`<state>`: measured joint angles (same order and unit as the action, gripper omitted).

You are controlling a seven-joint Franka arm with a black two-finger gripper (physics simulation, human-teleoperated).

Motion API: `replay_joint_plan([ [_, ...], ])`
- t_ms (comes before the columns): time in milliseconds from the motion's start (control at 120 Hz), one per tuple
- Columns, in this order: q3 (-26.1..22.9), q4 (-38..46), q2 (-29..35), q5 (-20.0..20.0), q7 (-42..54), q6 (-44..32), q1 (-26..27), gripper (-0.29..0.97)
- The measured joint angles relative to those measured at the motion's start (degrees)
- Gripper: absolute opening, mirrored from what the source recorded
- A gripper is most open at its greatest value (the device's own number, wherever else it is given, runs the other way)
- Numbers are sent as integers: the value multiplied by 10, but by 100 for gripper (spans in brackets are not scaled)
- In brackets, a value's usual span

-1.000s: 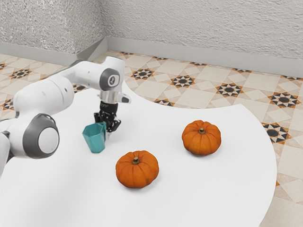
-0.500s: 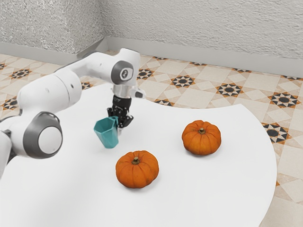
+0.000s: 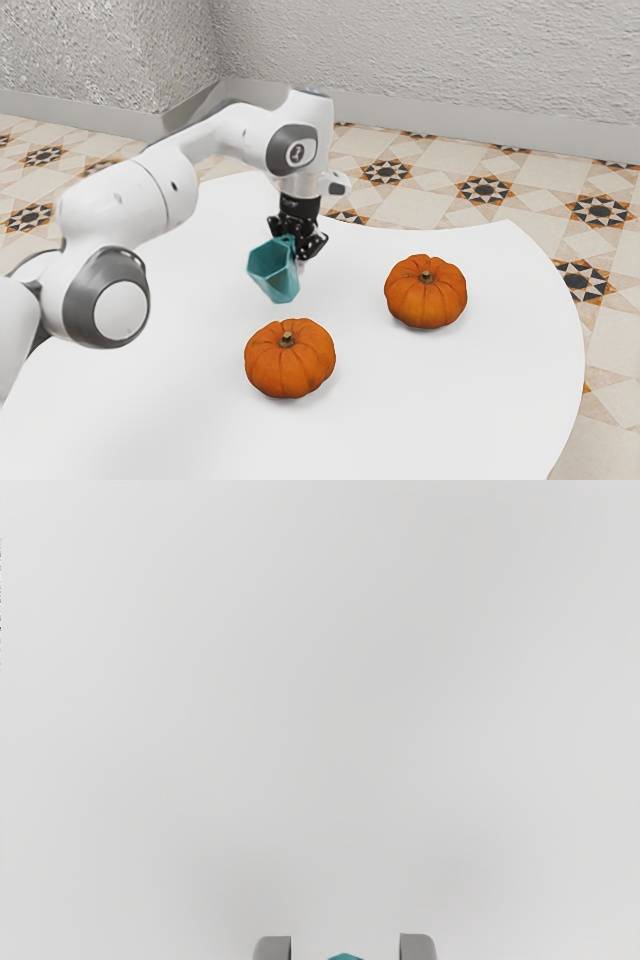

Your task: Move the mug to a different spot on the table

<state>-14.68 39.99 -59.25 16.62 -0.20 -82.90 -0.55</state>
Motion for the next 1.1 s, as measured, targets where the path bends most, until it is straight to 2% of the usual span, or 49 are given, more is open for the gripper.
replay_joint_plan([
  [567,-1,5,-39,-7,-79,-33,-17,-5],
  [1100,-1,6,-46,-16,-99,-80,-21,28],
])
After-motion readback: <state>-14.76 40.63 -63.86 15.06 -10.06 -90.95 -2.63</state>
